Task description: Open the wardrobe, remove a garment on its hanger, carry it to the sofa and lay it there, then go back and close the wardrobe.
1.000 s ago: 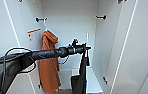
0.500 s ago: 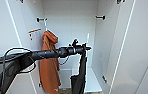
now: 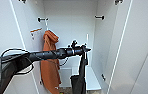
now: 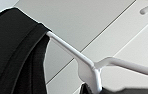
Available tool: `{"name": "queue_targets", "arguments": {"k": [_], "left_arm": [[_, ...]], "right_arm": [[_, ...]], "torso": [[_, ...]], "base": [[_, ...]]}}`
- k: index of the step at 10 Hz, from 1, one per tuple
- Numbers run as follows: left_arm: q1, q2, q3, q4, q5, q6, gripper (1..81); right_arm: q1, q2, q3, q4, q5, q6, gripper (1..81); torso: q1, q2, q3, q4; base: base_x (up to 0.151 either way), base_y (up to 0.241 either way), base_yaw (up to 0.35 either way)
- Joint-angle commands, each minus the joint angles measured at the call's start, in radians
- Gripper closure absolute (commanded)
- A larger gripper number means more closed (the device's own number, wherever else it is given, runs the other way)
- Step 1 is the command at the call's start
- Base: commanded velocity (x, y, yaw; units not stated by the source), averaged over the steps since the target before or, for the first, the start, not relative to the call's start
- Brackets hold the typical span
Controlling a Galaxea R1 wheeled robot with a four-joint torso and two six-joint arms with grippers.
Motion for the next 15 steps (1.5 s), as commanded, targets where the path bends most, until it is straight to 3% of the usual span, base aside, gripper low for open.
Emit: {"name": "queue_targets", "arguments": {"k": [1, 15], "left_arm": [[-0.186, 0.004, 0.013, 0.012, -0.026, 0.01, 81.1], [-0.084, -0.088, 0.108, 0.042, -0.082, 0.018, 81.1]], "right_arm": [[0.039, 0.005, 0.005, -0.007, -0.048, 0.0, 1.0], [0.043, 0.006, 0.005, -0.007, -0.048, 0.0, 1.0]], "torso": [[0.0, 0.0, 0.0, 0.0], [-0.001, 0.0, 0.0, 0.0]], "base": [[-0.119, 0.0, 0.0], [-0.131, 0.0, 0.0]]}}
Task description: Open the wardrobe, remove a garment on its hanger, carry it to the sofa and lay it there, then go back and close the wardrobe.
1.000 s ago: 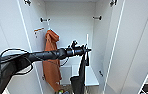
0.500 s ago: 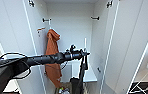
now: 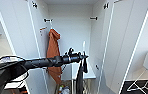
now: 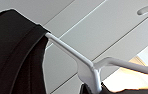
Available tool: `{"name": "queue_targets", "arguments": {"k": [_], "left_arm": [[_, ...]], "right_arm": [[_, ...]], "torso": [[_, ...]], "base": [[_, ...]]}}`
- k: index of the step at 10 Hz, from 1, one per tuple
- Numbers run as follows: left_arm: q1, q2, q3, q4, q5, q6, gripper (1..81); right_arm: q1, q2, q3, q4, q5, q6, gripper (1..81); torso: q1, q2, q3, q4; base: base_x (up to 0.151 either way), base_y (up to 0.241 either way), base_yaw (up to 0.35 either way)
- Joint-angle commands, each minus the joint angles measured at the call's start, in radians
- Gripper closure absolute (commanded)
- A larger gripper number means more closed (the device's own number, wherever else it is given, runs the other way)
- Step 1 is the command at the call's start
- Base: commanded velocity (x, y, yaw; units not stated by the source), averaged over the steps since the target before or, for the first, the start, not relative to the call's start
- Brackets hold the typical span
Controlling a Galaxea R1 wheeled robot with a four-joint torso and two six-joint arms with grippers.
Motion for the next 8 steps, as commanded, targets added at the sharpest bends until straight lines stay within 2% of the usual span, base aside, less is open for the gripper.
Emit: {"name": "queue_targets", "arguments": {"k": [1, 5, 8], "left_arm": [[-0.191, -0.002, 0.02, 0.026, -0.04, 0.018, 81.1], [-0.174, -0.02, 0.075, 0.038, -0.037, 0.019, 81.1], [-0.045, -0.057, 0.149, 0.124, -0.037, 0.018, 81.1]], "right_arm": [[0.048, 0.007, 0.005, -0.007, -0.046, 0.0, 1.0], [0.048, 0.007, 0.005, -0.006, -0.046, 0.0, 1.0], [0.05, 0.007, 0.005, -0.004, -0.043, 0.0, 1.0]], "torso": [[0.0, 0.0, 0.0, 0.0], [-0.001, 0.0, 0.0, 0.0], [0.0, 0.0, 0.0, 0.0]], "base": [[-0.082, 0.0, 0.0], [0.0, 0.0, 0.0], [0.0, 0.0, 0.0]]}}
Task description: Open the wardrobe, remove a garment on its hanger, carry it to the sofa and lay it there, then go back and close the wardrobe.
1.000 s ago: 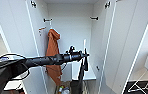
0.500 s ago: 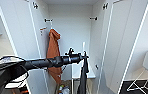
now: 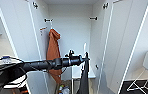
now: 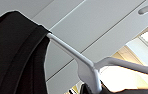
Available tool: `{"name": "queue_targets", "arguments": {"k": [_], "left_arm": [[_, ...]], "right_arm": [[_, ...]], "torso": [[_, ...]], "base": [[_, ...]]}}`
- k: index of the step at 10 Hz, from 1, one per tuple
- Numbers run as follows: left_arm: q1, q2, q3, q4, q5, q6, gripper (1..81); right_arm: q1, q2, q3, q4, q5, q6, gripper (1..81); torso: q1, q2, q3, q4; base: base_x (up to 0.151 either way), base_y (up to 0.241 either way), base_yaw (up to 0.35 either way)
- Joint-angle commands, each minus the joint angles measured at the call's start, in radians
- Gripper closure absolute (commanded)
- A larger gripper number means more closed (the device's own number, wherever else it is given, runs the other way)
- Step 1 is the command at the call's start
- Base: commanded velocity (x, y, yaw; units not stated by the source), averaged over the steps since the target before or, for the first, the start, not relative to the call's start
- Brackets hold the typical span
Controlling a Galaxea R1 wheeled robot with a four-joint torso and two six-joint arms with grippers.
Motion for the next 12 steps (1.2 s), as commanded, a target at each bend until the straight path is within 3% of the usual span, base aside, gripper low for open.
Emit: {"name": "queue_targets", "arguments": {"k": [1, 5, 12], "left_arm": [[-0.05, -0.042, 0.072, 0.094, -0.031, 0.014, 81.1], [-0.036, -0.085, 0.079, 0.099, -0.051, 0.014, 81.1], [-0.036, -0.056, 0.075, 0.099, -0.057, 0.014, 81.1]], "right_arm": [[0.049, 0.004, 0.005, -0.004, -0.044, 0.0, 1.0], [0.049, 0.004, 0.005, -0.004, -0.042, 0.0, 1.0], [0.049, 0.003, 0.007, -0.004, -0.042, 0.0, 1.0]], "torso": [[0.0, 0.0, 0.0, 0.0], [0.0, 0.0, 0.0, 0.0], [0.0, 0.0, 0.0, 0.0]], "base": [[0.0, 0.0, 0.0], [0.0, 0.0, 0.0], [0.0, 0.0, 0.0]]}}
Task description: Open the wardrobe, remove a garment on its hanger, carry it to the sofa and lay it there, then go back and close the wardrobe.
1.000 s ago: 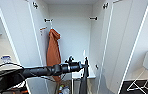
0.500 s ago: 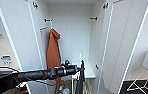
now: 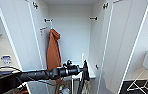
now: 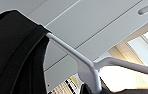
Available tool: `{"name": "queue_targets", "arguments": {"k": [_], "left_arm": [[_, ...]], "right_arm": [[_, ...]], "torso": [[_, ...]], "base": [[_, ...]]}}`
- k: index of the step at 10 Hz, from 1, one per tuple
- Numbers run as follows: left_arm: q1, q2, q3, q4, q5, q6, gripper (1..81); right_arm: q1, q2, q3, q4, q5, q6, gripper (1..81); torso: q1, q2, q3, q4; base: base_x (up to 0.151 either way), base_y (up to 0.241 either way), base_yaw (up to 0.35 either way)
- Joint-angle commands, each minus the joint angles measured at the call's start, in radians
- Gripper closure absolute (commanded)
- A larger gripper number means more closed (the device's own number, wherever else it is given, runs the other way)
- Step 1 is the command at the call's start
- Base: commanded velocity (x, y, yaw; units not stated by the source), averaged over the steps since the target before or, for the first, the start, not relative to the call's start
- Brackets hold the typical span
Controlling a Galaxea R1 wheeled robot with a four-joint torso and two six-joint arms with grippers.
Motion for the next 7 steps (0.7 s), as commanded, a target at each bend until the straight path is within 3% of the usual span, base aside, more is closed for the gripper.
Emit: {"name": "queue_targets", "arguments": {"k": [1, 7], "left_arm": [[-0.175, 0.001, 0.025, 0.017, -0.034, 0.013, 81.1], [-0.172, -0.001, 0.018, 0.015, -0.051, 0.01, 81.1]], "right_arm": [[0.047, 0.003, 0.007, -0.005, -0.044, 0.0, 1.0], [0.045, 0.003, 0.007, -0.005, -0.044, 0.0, 1.0]], "torso": [[0.0, 0.0, 0.0, 0.0], [0.0, 0.0, 0.0, 0.0]], "base": [[0.0, 0.0, 0.0], [0.0, 0.0, 0.0]]}}
